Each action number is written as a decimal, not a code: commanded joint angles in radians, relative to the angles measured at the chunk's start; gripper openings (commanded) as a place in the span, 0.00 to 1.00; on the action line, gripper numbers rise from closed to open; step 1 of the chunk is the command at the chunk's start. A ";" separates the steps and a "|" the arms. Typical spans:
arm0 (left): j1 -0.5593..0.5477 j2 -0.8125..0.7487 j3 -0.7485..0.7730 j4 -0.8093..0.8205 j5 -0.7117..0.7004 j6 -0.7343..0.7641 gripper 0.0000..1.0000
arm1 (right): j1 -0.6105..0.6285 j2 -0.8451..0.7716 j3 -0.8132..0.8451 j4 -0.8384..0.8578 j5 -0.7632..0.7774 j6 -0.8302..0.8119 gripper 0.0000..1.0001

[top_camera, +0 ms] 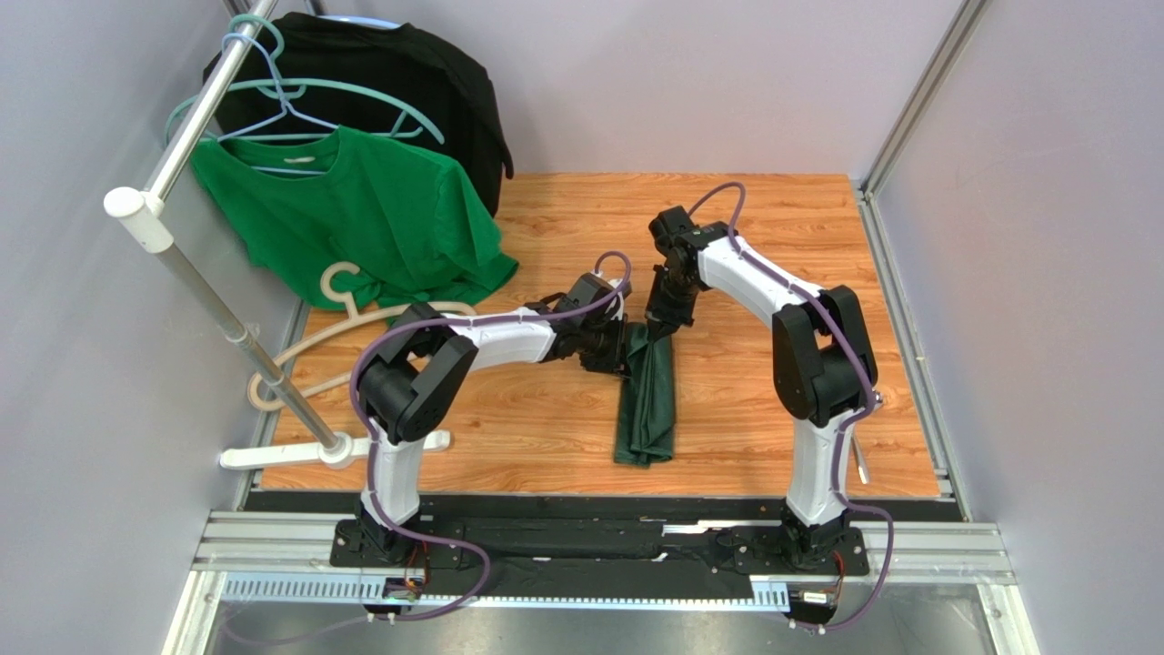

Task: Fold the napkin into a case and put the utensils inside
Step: Fold the 2/3-rectangle-folded napkin at the center of the board.

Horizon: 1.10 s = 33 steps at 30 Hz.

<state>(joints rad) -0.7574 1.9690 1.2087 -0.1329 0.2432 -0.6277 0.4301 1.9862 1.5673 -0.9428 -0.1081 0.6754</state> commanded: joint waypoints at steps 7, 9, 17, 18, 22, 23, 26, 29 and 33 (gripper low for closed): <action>-0.020 0.024 0.035 0.039 0.021 -0.033 0.03 | 0.027 0.030 0.017 0.045 -0.045 0.072 0.00; -0.022 0.025 0.032 0.053 0.027 -0.043 0.02 | 0.027 0.026 0.005 0.070 -0.051 0.081 0.00; -0.023 -0.016 -0.043 0.099 0.034 -0.058 0.14 | 0.025 0.011 -0.124 0.269 -0.103 0.144 0.00; -0.023 -0.019 -0.046 0.090 0.036 -0.053 0.20 | 0.027 0.013 -0.128 0.285 -0.113 0.139 0.00; -0.014 -0.071 -0.093 0.069 0.028 -0.043 0.32 | 0.029 0.010 -0.150 0.314 -0.122 0.110 0.00; -0.008 -0.105 -0.122 0.073 0.027 -0.043 0.32 | 0.024 0.007 -0.161 0.328 -0.122 0.105 0.00; -0.002 -0.183 -0.172 0.085 0.005 -0.049 0.40 | 0.021 -0.006 -0.193 0.361 -0.145 0.089 0.01; -0.002 -0.238 -0.192 0.104 0.007 -0.050 0.56 | 0.015 -0.004 -0.204 0.374 -0.183 0.067 0.04; 0.013 -0.286 -0.221 0.127 -0.067 -0.079 0.51 | 0.013 -0.029 -0.222 0.392 -0.208 0.017 0.16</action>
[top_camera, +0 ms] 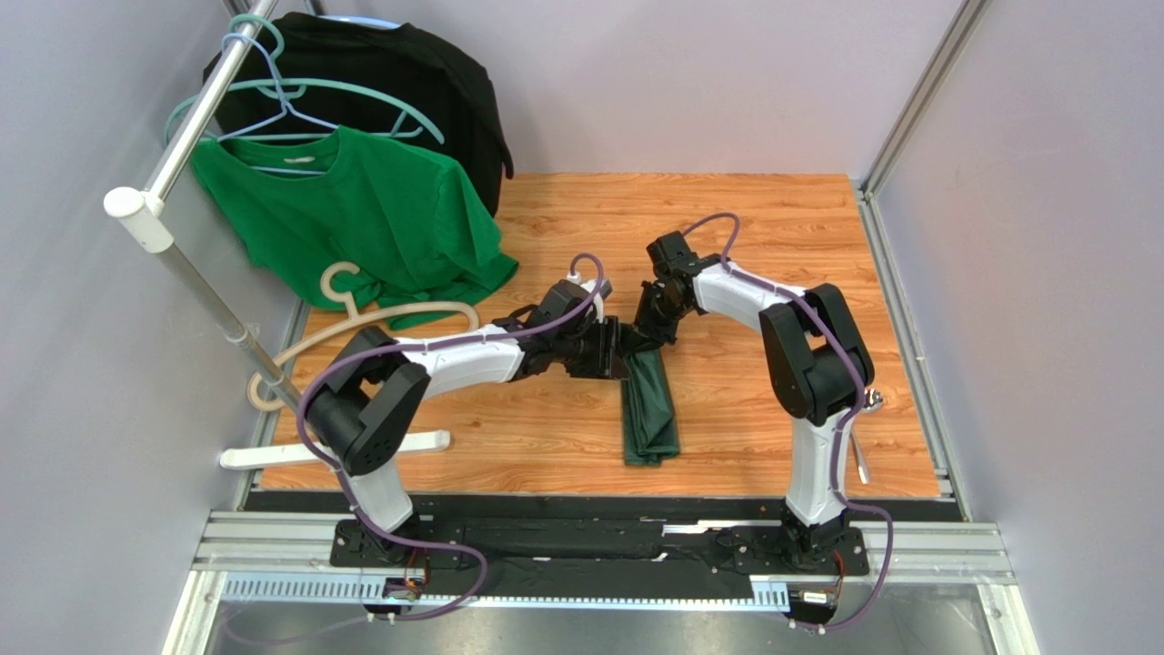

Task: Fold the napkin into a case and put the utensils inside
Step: Fold the 2/3-rectangle-folded napkin at the center of the board, then pick up the top corner of the smaller rectangle folded napkin.

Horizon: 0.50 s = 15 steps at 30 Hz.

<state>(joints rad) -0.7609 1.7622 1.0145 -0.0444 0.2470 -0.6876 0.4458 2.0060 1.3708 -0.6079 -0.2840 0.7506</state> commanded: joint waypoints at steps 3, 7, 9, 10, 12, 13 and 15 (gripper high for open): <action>0.049 -0.095 -0.042 0.089 -0.071 -0.050 0.43 | -0.004 -0.078 -0.047 0.086 -0.017 -0.091 0.26; 0.089 -0.118 -0.053 0.115 -0.080 -0.073 0.39 | -0.006 -0.102 -0.055 0.097 0.031 -0.137 0.31; 0.090 -0.124 -0.051 0.120 -0.087 -0.075 0.38 | -0.004 -0.108 -0.062 0.106 0.039 -0.160 0.33; 0.091 -0.124 -0.051 0.118 -0.086 -0.075 0.38 | -0.005 -0.113 -0.064 0.111 0.049 -0.165 0.33; 0.094 -0.124 -0.053 0.118 -0.084 -0.072 0.38 | -0.004 -0.113 -0.065 0.120 0.054 -0.181 0.33; 0.094 -0.121 -0.054 0.121 -0.086 -0.072 0.38 | -0.009 -0.110 -0.062 0.122 0.060 -0.186 0.32; 0.094 -0.112 -0.056 0.121 -0.080 -0.070 0.37 | -0.002 -0.105 -0.062 0.138 0.063 -0.195 0.31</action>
<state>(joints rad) -0.6640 1.6833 0.9619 0.0303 0.1692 -0.7502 0.4423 1.9373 1.3090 -0.5316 -0.2588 0.6075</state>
